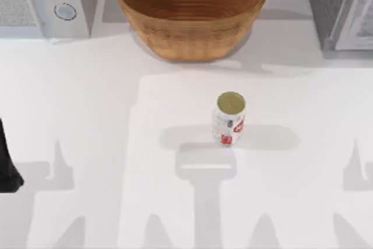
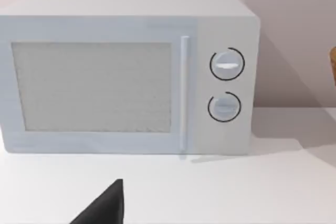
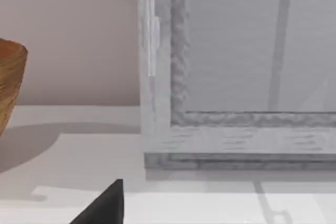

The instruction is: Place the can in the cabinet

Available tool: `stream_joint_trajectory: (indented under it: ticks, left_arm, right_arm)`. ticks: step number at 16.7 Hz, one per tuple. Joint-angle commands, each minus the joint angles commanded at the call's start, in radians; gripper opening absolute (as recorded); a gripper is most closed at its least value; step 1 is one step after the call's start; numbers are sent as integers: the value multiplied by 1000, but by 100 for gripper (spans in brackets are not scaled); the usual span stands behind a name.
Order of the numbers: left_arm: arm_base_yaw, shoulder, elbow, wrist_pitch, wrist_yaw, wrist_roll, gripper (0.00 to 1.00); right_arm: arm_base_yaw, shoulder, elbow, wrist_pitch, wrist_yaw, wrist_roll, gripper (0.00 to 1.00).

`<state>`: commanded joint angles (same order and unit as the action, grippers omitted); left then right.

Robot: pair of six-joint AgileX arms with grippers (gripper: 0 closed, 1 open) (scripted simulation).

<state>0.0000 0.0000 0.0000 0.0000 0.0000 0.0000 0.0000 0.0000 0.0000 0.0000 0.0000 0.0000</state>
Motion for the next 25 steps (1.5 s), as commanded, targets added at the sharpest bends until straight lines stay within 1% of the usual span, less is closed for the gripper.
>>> stream_joint_trajectory:
  ticks: [5, 7, 10, 15, 25]
  left_arm:
    - [0, 0, 0, 0, 0, 0, 100]
    - [0, 0, 0, 0, 0, 0, 100]
    - [0, 0, 0, 0, 0, 0, 100]
    - [0, 0, 0, 0, 0, 0, 100]
    - [0, 0, 0, 0, 0, 0, 100]
  right_arm:
    - [28, 57, 17, 42, 20, 0, 100]
    - [69, 144, 43, 105, 52, 0, 100]
    - [156, 339, 99, 244, 127, 1, 100]
    - [346, 782, 226, 559, 308, 2, 100]
    - [766, 1809, 518, 1289, 755, 7, 100]
